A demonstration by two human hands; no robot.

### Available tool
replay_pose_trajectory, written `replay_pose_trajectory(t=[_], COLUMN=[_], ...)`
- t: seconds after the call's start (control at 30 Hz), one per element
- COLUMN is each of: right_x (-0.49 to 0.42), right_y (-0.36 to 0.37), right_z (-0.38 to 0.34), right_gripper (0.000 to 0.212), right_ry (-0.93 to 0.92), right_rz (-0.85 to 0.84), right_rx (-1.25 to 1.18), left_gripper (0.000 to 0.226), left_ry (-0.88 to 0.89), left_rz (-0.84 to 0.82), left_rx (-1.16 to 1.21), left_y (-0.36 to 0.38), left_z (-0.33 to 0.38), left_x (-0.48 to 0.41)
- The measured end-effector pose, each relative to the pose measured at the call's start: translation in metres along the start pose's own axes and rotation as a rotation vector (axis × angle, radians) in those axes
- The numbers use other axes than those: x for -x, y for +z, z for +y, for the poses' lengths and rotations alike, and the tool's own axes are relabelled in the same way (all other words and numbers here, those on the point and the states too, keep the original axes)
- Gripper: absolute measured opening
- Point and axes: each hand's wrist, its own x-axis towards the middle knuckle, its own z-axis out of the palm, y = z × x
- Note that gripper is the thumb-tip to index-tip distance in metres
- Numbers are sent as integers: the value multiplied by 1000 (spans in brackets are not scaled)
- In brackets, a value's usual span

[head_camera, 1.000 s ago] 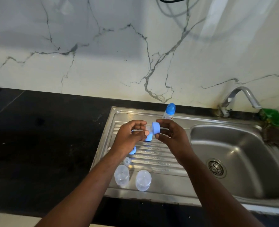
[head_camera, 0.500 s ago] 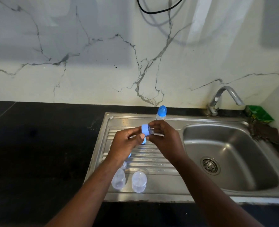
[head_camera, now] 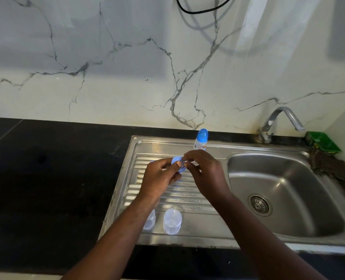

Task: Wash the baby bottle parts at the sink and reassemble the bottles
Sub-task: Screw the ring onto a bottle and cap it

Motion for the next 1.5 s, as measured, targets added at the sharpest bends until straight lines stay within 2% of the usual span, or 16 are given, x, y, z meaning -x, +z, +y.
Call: replay_pose_trajectory(t=[0.13, 0.27, 0.37, 0.47, 0.6, 0.7, 0.83, 1.03, 1.17, 1.27, 1.33, 1.43, 1.5], right_x=[-2, 5, 6, 4, 1, -1, 2, -4, 2, 8, 6, -3, -7], right_y=[2, 7, 7, 2, 0, 1, 4, 1, 2, 2, -1, -8, -12], right_z=[-3, -4, -3, -4, -4, -3, -2, 7, 3, 3, 2, -1, -2], right_gripper=[6, 9, 13, 26, 30, 21, 19, 11, 13, 14, 14, 19, 18], right_ry=[-118, -253, -232, -192, -130, -148, -165, -51, 143, 246, 313, 434, 465], right_rz=[30, 12, 7, -15, -20, 40, 28, 13, 89, 91, 56, 54, 49], right_rx=[106, 239, 237, 126, 25, 84, 209, 129, -36, -133, -182, -268, -345], left_gripper=[19, 18, 20, 22, 21, 20, 21, 23, 21, 18, 26, 54, 52], left_ry=[-55, -134, -180, -208, -200, -201, -179, -229, -338, -354, -289, -65, 39], left_rz=[91, 164, 129, 89, 106, 106, 98, 40, 15, -31, -56, -81, -114], left_rx=[104, 189, 220, 226, 168, 174, 104, 57, 222, 303, 269, 72, -11], left_y=[5, 8, 6, 3, 5, 8, 7, 12, 17, 15, 11, 3, 3], left_z=[0, 3, 6, 7, 5, 4, 3, 10, 14, 15, 12, 1, 0], left_x=[1, -1, -1, -3, -4, -4, -3, -3, -6, -6, -6, -8, -9])
